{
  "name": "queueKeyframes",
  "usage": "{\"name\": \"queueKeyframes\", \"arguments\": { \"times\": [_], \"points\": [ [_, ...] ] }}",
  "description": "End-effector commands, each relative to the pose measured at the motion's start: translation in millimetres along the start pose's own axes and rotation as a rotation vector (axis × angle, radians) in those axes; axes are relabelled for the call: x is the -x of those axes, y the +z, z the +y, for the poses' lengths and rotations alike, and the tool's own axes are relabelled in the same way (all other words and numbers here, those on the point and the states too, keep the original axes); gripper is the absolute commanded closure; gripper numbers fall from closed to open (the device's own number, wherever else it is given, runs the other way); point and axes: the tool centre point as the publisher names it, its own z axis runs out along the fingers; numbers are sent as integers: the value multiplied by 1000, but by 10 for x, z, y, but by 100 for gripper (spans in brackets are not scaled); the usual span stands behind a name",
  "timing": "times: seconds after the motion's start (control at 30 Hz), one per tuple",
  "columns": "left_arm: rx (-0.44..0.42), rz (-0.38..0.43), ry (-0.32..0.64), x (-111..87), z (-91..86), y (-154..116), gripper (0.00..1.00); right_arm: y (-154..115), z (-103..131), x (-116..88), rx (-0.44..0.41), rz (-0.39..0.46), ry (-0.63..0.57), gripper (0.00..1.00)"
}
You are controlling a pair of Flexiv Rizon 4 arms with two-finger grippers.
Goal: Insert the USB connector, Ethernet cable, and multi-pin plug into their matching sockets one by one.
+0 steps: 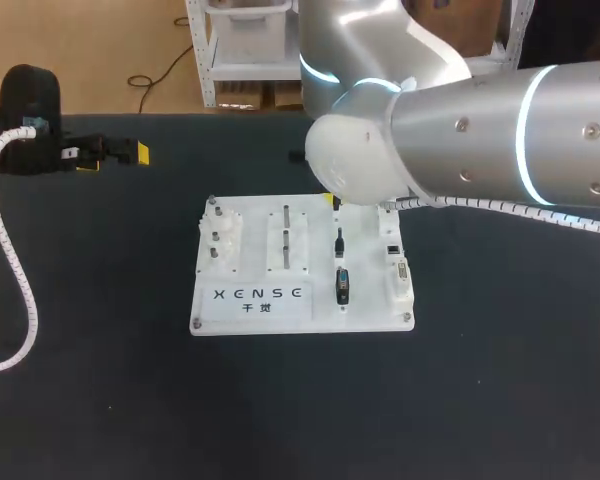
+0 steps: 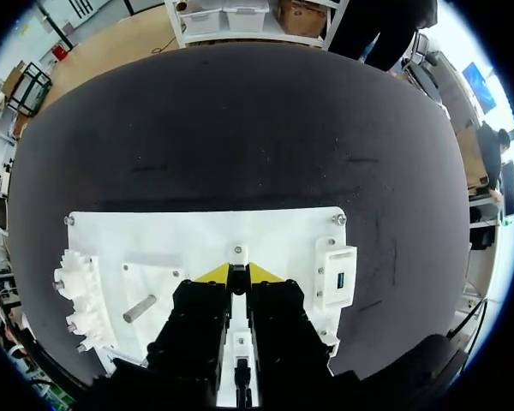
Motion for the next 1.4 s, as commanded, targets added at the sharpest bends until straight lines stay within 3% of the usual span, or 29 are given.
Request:
{"name": "queueKeyframes", "arguments": {
  "times": [0.03, 0.3, 0.57, 0.9, 1.4],
  "points": [
    [0, 0, 0, 0, 0, 0, 0, -36, -38, -30, 9, -18, -5, 100],
    [0, 0, 0, 0, 0, 0, 0, -273, -75, -26, 24, -79, -19, 100],
    [0, 0, 0, 0, 0, 0, 0, -485, -286, -39, 44, -104, 4, 100],
    [0, 0, 0, 0, 0, 0, 0, -459, -617, -127, 8, -99, 35, 100],
    [0, 0, 0, 0, 0, 0, 0, -350, -740, -121, -39, -94, 41, 100]
  ]
}}
